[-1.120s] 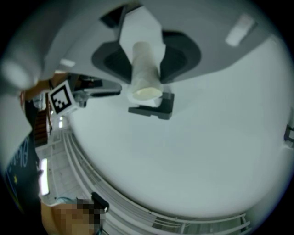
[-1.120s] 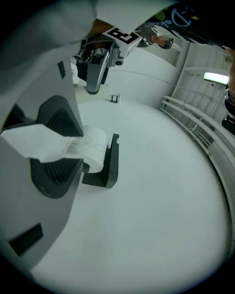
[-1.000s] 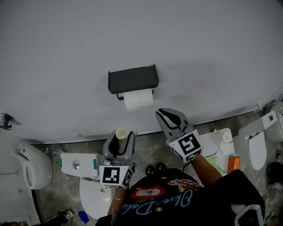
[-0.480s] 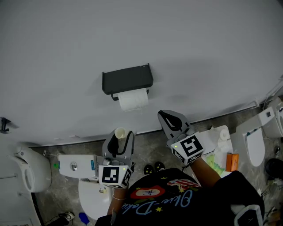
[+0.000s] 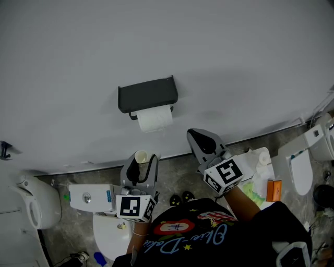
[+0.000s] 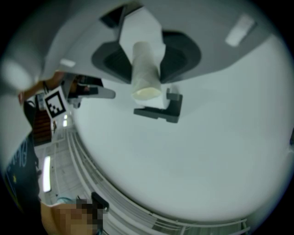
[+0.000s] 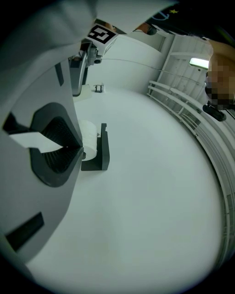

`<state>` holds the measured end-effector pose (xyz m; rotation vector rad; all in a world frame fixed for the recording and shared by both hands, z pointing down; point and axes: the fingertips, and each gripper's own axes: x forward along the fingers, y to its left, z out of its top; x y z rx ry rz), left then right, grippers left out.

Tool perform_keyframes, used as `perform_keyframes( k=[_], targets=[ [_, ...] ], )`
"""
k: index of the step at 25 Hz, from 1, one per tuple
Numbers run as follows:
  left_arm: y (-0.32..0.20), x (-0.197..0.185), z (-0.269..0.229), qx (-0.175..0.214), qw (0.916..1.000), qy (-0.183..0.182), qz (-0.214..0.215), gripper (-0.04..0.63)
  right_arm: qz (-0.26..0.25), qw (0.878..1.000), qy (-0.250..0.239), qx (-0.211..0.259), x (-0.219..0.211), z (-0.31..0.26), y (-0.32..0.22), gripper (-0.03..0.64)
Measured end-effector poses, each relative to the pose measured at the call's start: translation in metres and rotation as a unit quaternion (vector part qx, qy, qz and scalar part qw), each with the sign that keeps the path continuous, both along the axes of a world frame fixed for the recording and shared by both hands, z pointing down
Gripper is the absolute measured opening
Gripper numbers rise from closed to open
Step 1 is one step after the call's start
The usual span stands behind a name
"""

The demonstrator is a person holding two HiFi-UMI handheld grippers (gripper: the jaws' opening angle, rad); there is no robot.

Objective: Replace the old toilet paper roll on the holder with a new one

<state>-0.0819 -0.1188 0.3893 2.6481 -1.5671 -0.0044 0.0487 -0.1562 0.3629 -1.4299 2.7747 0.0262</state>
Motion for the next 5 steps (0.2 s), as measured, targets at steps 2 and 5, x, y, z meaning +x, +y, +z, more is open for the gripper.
perform_keyframes(
  k=[2, 5],
  targets=[
    [-0.0005, 0.001, 0.001, -0.002, 1.0, 0.0, 0.0, 0.187, 0.004, 1.0, -0.007, 0.004, 0.0028, -0.0027, -0.0006, 0.014],
    [0.0001, 0.0014, 0.0035, -0.005, 1.0, 0.0, 0.001, 0.187, 0.006, 1.0, -0.011, 0.006, 0.0051, -0.0032, -0.0003, 0.014]
  ],
)
